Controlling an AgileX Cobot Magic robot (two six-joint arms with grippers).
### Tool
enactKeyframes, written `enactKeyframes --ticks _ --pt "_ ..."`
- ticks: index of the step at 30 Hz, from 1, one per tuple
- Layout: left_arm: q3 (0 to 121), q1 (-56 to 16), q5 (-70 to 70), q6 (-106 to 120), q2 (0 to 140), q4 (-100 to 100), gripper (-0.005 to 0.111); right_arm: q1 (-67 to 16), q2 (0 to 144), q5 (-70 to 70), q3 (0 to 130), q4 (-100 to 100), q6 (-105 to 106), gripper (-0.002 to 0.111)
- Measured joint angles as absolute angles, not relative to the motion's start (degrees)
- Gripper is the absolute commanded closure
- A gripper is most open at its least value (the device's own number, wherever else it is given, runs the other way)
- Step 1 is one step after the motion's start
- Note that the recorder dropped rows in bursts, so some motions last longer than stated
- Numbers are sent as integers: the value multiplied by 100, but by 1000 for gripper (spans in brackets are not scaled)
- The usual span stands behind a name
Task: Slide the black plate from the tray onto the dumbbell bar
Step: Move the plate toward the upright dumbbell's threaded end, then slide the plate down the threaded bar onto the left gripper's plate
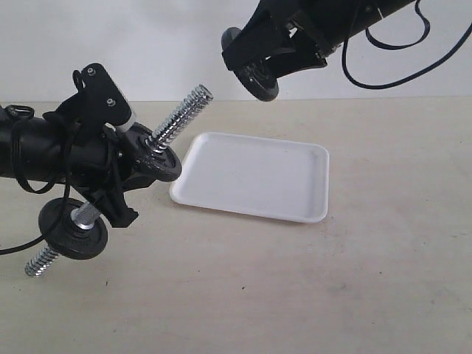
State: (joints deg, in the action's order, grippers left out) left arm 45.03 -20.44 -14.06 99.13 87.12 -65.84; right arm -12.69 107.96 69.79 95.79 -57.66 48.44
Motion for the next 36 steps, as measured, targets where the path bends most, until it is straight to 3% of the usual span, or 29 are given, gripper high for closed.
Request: enactKeyframes --ticks 11,36 --pt "4503 -2044 -1455 9927 8712 -6552 102 -1973 10796 7035 9579 -5766 4730 108" --pt "4503 -2044 -1580 9973 8712 -6510 102 -1873 10796 6982 9579 -5466 4666 108"
